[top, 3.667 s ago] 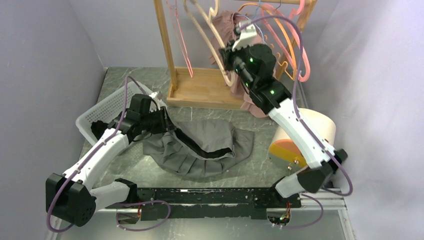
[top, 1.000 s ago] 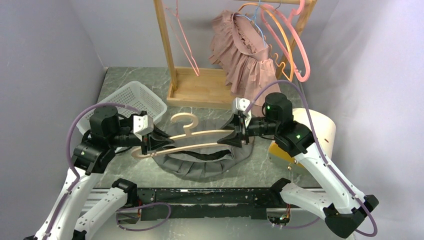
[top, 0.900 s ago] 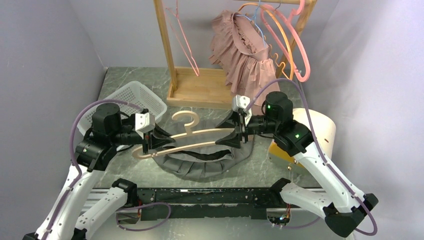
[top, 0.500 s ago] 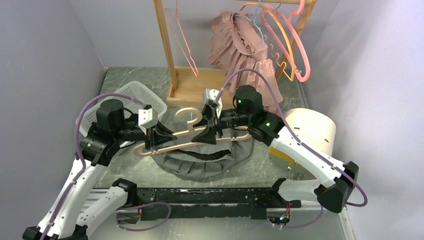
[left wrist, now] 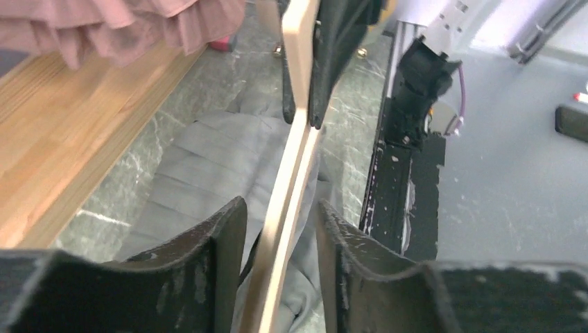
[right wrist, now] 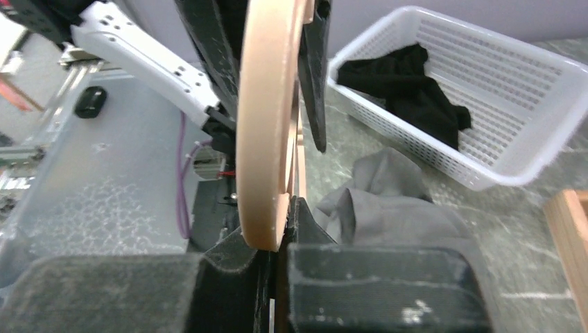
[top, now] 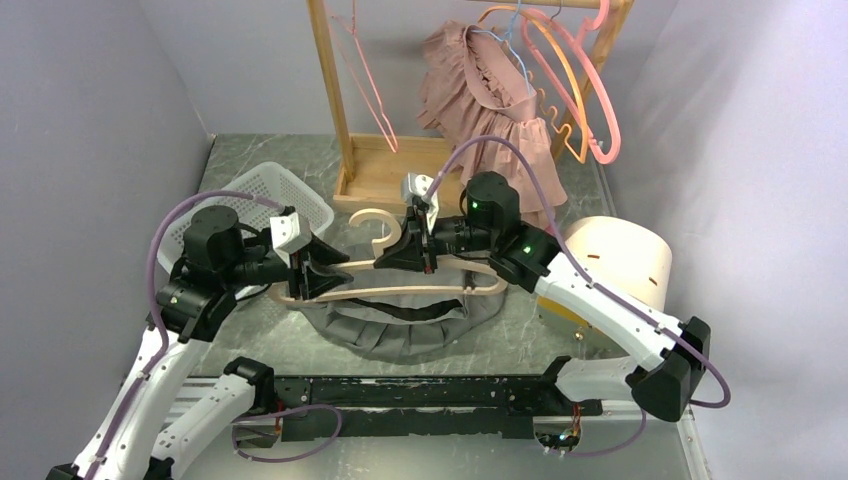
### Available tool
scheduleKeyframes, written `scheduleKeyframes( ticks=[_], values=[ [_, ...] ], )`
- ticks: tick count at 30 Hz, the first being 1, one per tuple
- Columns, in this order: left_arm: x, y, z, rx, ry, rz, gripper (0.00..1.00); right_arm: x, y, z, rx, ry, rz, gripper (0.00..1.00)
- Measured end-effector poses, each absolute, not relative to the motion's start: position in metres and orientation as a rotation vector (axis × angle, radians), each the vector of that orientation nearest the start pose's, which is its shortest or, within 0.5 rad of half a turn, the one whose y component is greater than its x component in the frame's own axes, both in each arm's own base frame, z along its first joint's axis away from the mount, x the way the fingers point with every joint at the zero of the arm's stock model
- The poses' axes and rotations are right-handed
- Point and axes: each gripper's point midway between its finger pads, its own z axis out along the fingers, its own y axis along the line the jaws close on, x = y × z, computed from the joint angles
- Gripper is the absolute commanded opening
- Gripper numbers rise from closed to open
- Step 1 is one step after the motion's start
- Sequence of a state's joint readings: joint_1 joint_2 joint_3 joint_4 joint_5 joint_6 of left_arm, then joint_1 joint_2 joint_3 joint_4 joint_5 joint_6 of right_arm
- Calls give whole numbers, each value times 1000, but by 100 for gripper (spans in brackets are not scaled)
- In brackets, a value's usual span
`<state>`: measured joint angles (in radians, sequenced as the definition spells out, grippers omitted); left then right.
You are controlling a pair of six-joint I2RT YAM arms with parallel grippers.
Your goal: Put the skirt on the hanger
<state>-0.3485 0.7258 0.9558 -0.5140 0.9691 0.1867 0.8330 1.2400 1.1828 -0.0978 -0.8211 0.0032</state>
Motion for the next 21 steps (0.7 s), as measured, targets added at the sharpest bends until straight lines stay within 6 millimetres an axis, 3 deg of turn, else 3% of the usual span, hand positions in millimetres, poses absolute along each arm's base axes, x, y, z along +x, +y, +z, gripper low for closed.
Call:
scheduleKeyframes(
  ticks=[4, 10, 15, 21],
  values=[
    [165, -194, 310, 938, 1582, -933, 53, 162, 350, 328, -1262, 1380, 1198, 0],
    [190, -166, 285, 516, 1863, -831, 55, 157, 304, 326, -1222, 1404, 982, 0],
    [189, -149, 235, 185, 2213, -797, 49, 139, 269, 332, -1229, 1360, 892, 0],
    [175, -143, 167, -52, 2564, -751, 50, 132, 260, 312, -1299, 1410, 867, 0]
  ],
)
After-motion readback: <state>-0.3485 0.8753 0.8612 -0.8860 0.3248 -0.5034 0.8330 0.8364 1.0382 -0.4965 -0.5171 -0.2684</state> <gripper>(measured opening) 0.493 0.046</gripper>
